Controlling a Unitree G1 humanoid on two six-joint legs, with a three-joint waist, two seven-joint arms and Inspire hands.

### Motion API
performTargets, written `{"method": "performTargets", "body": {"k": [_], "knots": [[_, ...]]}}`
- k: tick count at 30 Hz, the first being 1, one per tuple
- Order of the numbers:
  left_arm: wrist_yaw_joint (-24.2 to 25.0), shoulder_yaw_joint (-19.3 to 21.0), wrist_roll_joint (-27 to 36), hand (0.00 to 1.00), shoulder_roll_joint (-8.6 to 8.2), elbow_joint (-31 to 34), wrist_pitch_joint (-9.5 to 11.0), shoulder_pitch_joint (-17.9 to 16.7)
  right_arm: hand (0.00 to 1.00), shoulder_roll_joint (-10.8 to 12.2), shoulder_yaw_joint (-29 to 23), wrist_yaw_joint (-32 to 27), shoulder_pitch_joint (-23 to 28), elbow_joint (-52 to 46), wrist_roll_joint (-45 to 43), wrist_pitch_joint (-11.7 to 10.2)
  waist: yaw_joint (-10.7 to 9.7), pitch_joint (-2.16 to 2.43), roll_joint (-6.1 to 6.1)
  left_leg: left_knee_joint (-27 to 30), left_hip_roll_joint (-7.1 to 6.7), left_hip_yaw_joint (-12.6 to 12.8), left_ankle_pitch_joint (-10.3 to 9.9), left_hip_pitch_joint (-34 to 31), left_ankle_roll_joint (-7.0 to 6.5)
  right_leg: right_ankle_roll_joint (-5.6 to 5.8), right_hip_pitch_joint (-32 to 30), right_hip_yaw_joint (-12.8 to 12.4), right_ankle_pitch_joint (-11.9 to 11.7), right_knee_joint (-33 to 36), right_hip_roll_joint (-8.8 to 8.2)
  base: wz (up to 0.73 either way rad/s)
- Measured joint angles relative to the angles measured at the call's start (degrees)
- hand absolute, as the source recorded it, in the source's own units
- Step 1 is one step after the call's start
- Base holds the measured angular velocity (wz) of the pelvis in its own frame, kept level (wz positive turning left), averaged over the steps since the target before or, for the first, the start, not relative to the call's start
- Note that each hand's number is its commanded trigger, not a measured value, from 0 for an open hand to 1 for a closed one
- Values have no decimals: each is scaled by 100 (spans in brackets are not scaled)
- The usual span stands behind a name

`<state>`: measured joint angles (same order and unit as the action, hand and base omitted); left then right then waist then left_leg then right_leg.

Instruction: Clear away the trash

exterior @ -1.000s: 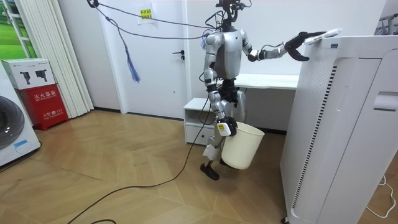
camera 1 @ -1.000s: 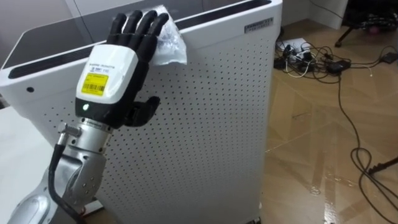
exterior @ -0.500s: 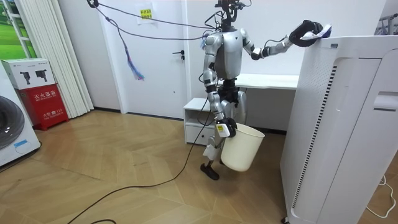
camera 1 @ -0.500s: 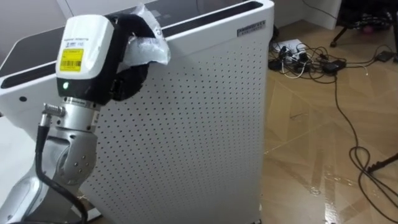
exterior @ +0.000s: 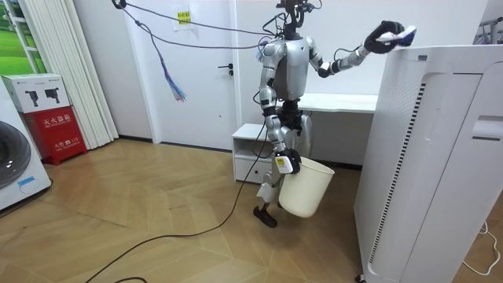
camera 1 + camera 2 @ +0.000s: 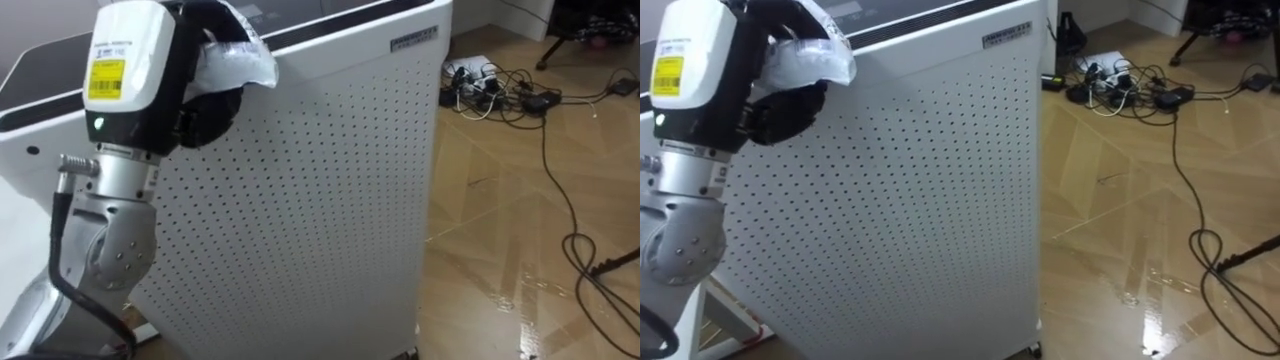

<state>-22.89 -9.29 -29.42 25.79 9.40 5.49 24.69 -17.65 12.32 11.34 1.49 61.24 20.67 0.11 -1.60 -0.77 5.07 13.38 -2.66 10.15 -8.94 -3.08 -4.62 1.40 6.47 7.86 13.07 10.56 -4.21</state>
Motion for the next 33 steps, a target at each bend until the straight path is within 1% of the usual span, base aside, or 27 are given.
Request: {"method": "performTargets", "body": {"k": [1,2,3,4,6,7,8,9,10,11,12,13,14,16,17,18,21,23,24,25,26,27,28,29,30,32,33], "knots": [[20,-16,294,100,-80,287,57,-7,100,-2,53,0,-19,-12,35,-2,12,-1,-10,4,-5,-8,1,-13,0,0,-5,14,0,-2,-6,0],[47,-20,428,100,-112,422,114,-21,100,1,79,1,-20,-26,35,-4,19,1,-14,4,-6,-16,1,-14,0,0,-4,19,0,-2,-6,5],[143,-26,647,100,-198,662,195,-42,100,13,137,2,-16,-51,35,-6,25,6,-24,5,-8,-38,1,-14,0,0,3,30,0,-3,-4,11],[237,-41,872,100,-326,843,261,-45,100,26,187,8,-17,-58,33,-6,34,0,-46,10,-14,-75,3,-6,1,0,26,33,0,-1,-4,11],[350,-94,1159,100,-467,1047,342,-89,100,45,269,10,-16,-66,33,-7,51,-13,-93,10,-9,-82,3,36,1,0,65,22,0,1,-25,4],[400,-153,1319,100,-509,1137,406,-120,100,56,282,12,-18,-85,34,-7,59,-10,-99,10,-7,-82,4,58,3,1,89,24,0,4,-29,0],[452,-181,1453,100,-517,1159,456,-134,100,58,290,11,-18,-106,34,-7,69,-19,-121,12,-7,-82,5,64,4,1,95,27,1,8,-29,0],[539,-237,1683,100,-533,1174,517,-161,100,58,330,3,-29,-142,97,-7,78,-11,-126,16,-6,-80,8,76,7,1,107,33,1,10,-28,0],[663,-276,1909,100,-599,1176,563,-222,100,68,364,-14,-53,-142,174,-7,80,0,-134,27,-6,-80,10,79,8,1,117,45,1,9,-14,0],[742,-294,2075,100,-638,1189,570,-265,100,67,395,-30,-64,-141,183,-7,80,4,-142,32,-6,-82,12,79,9,1,121,57,1,9,2,0],[892,-338,2342,100,-697,1211,575,-376,100,77,424,-45,-70,-140,193,-7,80,7,-160,40,-6,-84,21,80,8,1,127,76,1,10,1,0],[1048,-372,2518,100,-715,1208,579,-528,100,105,443,-61,-76,-140,194,-6,79,16,-184,44,-2,-85,34,78,9,1,127,78,1,13,-2,0],[1127,-385,2552,100,-714,1205,578,-616,100,128,443,-72,-83,-140,193,-6,80,16,-197,50,1,-85,40,75,11,2,123,75,1,17,0,0],[1434,-433,2553,100,-712,1201,571,-935,100,189,441,-101,-129,-141,203,-5,87,24,-229,114,17,-93,49,2,13,1,72,96,1,27,14,0],[1502,-445,2550,100,-712,1200,568,-987,100,189,442,-112,-141,-142,206,-5,90,25,-240,140,21,-101,49,-38,12,1,44,114,1,28,17,6],[1633,-465,2550,100,-710,1199,565,-1052,100,188,442,-119,-156,-148,220,-5,101,31,-246,174,21,-139,54,-106,6,-1,8,184,0,32,14,15],[1853,-538,2553,100,-703,1201,566,-1081,100,192,442,-126,-156,-164,274,-5,117,55,-273,282,7,-253,61,-230,-9,-3,-20,324,-1,34,13,19],[1905,-618,2670,100,-703,1191,571,-1191,100,186,443,-134,-160,-163,279,-6,190,54,-288,292,11,-251,61,-252,-9,-3,-48,332,-1,28,13,4],[1976,-690,2671,100,-708,1157,571,-1312,100,187,454,-142,-165,-163,277,-6,218,55,-288,299,8,-261,61,-278,-10,-3,-67,340,-1,30,12,3],[2037,-768,2671,100,-707,1088,570,-1431,100,195,474,-146,-185,-159,277,-6,221,58,-282,315,9,-272,61,-333,-10,-3,-112,349,-1,37,15,6],[2075,-811,2670,100,-705,1023,573,-1471,100,192,519,-154,-212,-157,275,-5,231,58,-280,327,12,-279,62,-367,-12,-3,-148,356,-1,71,16,6],[2158,-908,2676,100,-704,821,573,-1534,100,202,568,-161,-284,-162,273,-3,234,55,-282,344,20,-295,71,-447,-19,-2,-242,391,-1,160,16,10],[2258,-981,2674,100,-710,571,558,-1628,100,231,575,-175,-364,-166,273,-4,195,54,-275,355,21,-325,82,-518,-20,-2,-317,447,0,217,15,12],[2316,-1029,2674,100,-709,458,528,-1653,100,240,575,-182,-395,-184,273,-4,187,58,-269,382,24,-349,82,-570,-20,-2,-359,489,0,236,18,12],[2430,-1097,2674,100,-733,293,436,-1692,100,261,575,-185,-467,-195,273,-4,187,55,-267,411,33,-357,86,-689,-20,-3,-457,498,-1,238,24,8],[2521,-1157,2751,100,-822,14,407,-1841,100,312,572,-187,-584,-161,277,-4,186,49,-264,427,34,-357,99,-776,-30,-5,-523,508,-2,236,8,5],[2582,-1225,2826,100,-912,-300,406,-1916,100,340,563,-198,-615,-140,283,-4,185,47,-267,414,28,-356,99,-777,-30,-4,-537,523,-2,227,-23,4]]}}
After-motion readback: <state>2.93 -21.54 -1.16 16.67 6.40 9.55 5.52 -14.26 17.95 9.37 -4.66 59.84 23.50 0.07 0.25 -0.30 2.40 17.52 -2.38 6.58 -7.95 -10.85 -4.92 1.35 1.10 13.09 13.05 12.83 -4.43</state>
